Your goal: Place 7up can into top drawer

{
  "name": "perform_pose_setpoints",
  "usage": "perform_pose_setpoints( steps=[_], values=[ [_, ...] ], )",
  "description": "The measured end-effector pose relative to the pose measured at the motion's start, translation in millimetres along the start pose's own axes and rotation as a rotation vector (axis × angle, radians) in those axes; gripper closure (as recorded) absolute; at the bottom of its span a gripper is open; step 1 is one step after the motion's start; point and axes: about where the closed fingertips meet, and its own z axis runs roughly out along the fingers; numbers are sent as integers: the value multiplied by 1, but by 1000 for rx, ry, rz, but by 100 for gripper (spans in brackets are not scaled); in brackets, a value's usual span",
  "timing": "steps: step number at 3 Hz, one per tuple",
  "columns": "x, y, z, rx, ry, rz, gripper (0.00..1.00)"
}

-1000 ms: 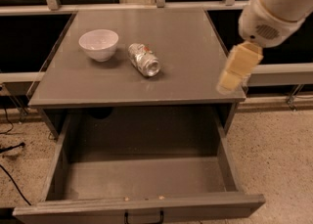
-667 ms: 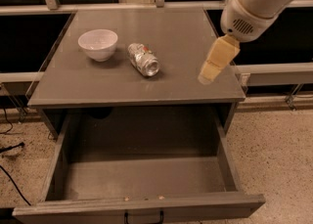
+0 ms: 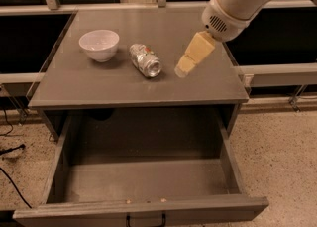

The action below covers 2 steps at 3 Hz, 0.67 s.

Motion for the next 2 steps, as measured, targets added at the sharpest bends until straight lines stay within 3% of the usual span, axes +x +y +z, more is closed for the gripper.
perform_pose_setpoints(
  steps=[1, 2],
  values=[
    [1, 0, 1, -1, -2, 7, 0],
    [-1, 4, 11, -14, -44, 33, 0]
  ],
)
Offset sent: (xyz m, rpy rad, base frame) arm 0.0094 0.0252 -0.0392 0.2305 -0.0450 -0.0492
